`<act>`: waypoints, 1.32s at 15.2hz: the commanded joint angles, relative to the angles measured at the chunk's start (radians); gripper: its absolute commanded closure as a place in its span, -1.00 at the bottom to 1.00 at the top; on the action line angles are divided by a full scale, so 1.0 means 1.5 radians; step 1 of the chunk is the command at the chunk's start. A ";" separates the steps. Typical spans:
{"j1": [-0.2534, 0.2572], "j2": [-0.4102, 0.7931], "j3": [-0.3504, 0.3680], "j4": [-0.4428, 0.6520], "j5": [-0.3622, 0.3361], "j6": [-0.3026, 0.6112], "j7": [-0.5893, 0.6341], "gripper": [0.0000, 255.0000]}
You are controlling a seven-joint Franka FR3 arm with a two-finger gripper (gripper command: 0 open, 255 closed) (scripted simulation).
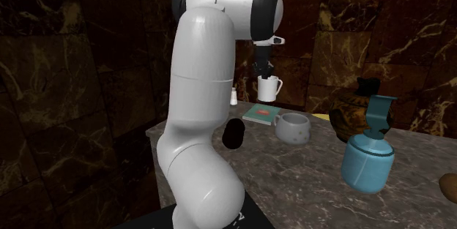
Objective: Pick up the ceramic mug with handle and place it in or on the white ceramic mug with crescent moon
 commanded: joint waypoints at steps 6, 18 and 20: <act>-0.035 0.067 -0.037 0.104 -0.037 -0.042 -0.079 1.00; -0.055 0.097 -0.054 0.071 -0.053 0.019 -0.105 1.00; -0.056 0.099 -0.055 0.055 -0.055 0.036 -0.103 1.00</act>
